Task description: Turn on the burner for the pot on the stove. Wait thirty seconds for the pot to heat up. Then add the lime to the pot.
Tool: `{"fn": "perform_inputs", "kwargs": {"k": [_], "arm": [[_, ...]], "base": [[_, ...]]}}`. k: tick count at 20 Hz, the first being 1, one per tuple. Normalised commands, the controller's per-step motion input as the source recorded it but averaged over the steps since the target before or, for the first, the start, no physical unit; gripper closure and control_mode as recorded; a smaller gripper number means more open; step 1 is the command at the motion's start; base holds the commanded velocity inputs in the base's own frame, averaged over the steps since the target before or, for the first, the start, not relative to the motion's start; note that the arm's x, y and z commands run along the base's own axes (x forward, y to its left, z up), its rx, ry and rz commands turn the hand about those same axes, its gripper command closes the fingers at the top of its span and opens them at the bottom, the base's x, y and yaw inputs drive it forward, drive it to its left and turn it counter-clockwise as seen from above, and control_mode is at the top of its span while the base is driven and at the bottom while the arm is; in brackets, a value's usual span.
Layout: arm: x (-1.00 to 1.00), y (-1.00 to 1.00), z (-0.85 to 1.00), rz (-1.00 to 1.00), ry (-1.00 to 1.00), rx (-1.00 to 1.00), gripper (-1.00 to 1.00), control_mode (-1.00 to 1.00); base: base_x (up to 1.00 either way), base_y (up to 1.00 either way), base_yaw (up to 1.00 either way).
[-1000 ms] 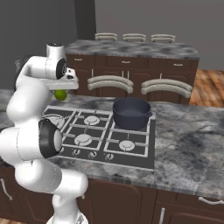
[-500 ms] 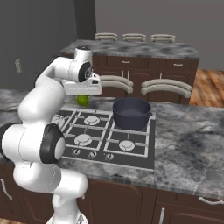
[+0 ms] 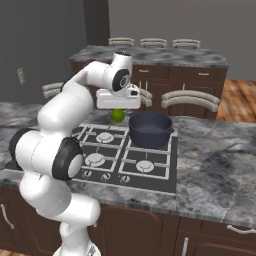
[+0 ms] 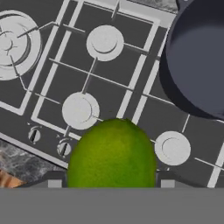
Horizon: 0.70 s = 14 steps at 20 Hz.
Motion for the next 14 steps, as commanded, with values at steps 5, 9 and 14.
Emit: {"fn": "perform_inputs", "kwargs": {"k": [5, 9, 14], "arm": [[0.64, -0.69, 0.0, 0.0, 0.1, -0.07, 1.0, -1.0], [0.48, -0.39, -0.11, 0.0, 0.03, -0.06, 1.0, -1.0], [0.06, -0.05, -0.2, 0.0, 0.0, 0.0, 1.0, -1.0]], "base": [[0.0, 0.0, 0.0], [0.0, 0.0, 0.0], [0.0, 0.0, 0.0]]}}
